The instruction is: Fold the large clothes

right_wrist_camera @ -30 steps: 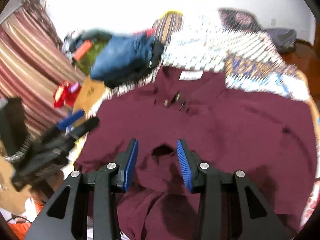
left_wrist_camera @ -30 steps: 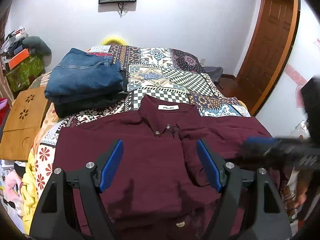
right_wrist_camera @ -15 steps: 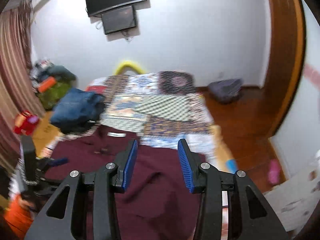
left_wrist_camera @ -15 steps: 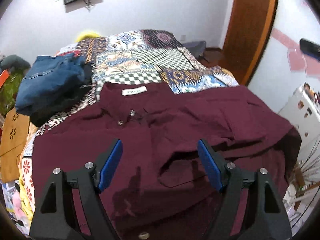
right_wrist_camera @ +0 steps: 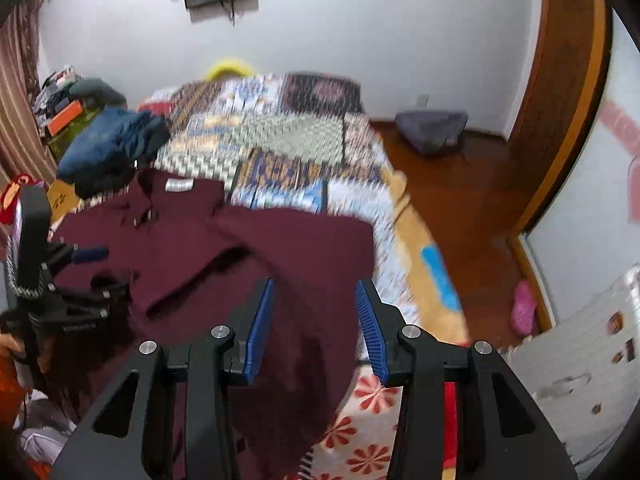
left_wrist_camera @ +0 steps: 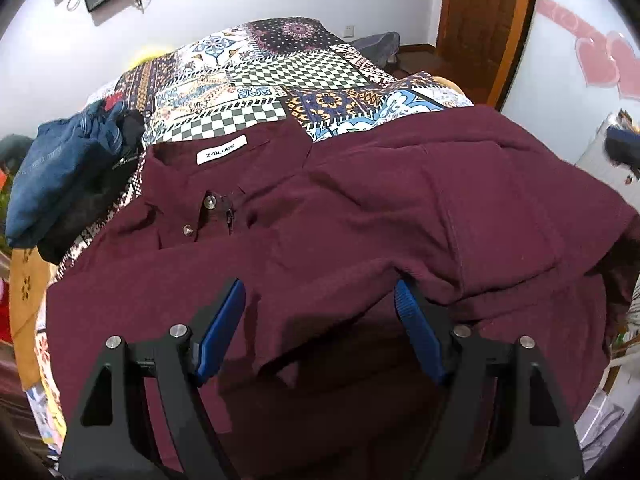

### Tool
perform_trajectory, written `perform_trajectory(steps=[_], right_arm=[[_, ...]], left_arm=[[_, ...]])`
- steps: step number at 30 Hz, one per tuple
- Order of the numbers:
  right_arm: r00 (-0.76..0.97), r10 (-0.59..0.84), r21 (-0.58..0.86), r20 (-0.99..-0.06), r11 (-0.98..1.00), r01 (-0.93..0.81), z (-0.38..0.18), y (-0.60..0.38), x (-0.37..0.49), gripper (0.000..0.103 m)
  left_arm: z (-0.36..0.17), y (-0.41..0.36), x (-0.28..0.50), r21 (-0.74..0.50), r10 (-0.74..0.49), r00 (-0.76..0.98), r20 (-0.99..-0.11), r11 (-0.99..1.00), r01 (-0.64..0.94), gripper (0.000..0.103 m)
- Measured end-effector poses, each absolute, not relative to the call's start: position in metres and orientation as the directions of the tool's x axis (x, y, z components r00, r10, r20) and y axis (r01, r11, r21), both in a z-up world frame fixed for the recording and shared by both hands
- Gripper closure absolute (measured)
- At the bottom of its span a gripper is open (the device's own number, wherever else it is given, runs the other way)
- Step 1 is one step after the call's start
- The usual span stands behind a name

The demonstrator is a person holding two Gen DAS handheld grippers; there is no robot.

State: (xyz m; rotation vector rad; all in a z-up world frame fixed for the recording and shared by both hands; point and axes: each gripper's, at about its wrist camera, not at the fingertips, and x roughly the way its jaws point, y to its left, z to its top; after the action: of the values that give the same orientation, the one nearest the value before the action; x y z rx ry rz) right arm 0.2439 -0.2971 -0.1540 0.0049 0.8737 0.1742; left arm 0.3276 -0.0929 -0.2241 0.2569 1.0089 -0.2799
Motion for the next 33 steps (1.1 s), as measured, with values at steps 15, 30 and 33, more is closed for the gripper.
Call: perform_trajectory(steps=[15,30,33], right_arm=[[0.58,0.222,0.202,-0.784,0.974,-0.1,-0.194,-0.301,0.239,0.064],[0.599,0.111,0.1,-0.793,0.994,-0.052,-0.178,-0.291,0.237,0.059],[0.612,0.097,0.085,-0.785,0.995,-0.048,-0.172,-0.29,0.237,0.059]], left_arm=[[-0.237,-0.104,0.327,0.141,-0.073,0.476,-0.877,0.906,0.399,0.024],[-0.22,-0.121,0.357,0.026,-0.22,0.514,-0.829,0.903,0.429,0.082],[-0.207,-0.104,0.36,-0.014,-0.239,0.548,-0.801,0.924,0.383,0.091]])
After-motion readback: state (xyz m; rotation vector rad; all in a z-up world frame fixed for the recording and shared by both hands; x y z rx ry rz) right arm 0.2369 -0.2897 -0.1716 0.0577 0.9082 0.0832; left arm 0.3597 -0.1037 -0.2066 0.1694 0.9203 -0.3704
